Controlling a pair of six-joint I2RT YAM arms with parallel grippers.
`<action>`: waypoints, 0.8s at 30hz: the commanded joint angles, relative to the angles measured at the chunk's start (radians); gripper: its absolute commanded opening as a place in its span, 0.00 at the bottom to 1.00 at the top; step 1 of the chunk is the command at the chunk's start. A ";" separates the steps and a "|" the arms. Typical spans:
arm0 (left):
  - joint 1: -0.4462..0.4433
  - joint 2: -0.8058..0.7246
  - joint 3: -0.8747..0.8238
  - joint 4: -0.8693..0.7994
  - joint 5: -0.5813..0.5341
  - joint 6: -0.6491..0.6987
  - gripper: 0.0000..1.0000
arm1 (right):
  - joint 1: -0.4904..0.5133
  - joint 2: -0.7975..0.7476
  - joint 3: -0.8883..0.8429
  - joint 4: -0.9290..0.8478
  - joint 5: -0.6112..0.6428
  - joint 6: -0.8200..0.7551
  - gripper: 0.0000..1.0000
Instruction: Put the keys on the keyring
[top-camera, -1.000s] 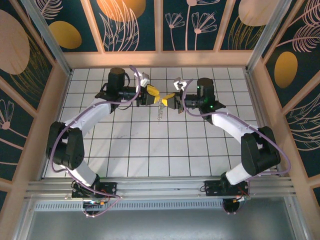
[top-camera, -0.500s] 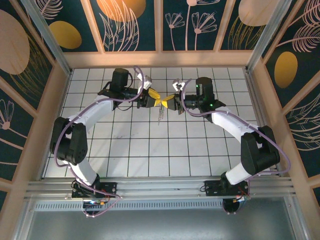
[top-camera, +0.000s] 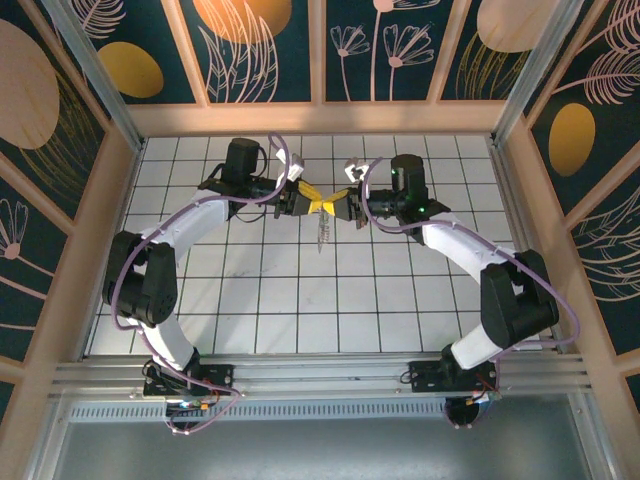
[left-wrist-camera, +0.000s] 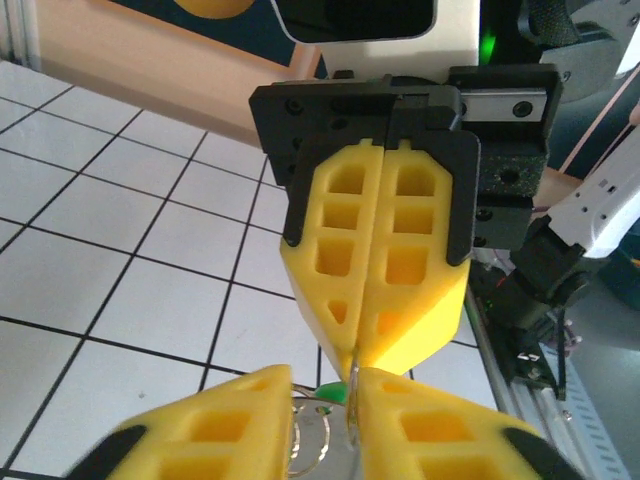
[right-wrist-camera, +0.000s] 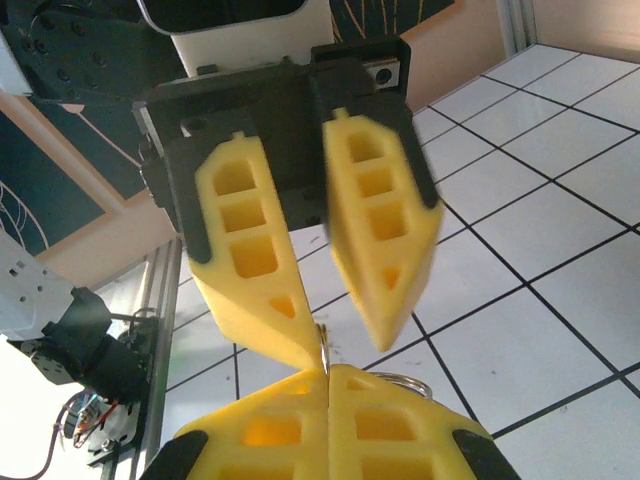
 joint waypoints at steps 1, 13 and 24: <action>0.000 0.014 0.024 -0.002 0.038 0.017 0.14 | -0.004 0.013 0.037 0.047 -0.047 0.001 0.00; -0.027 0.022 0.030 -0.009 0.052 0.029 0.04 | -0.003 0.026 0.041 0.061 -0.041 0.009 0.00; -0.036 -0.029 -0.032 0.130 0.035 -0.061 0.00 | -0.009 0.015 0.018 0.078 -0.026 0.015 0.00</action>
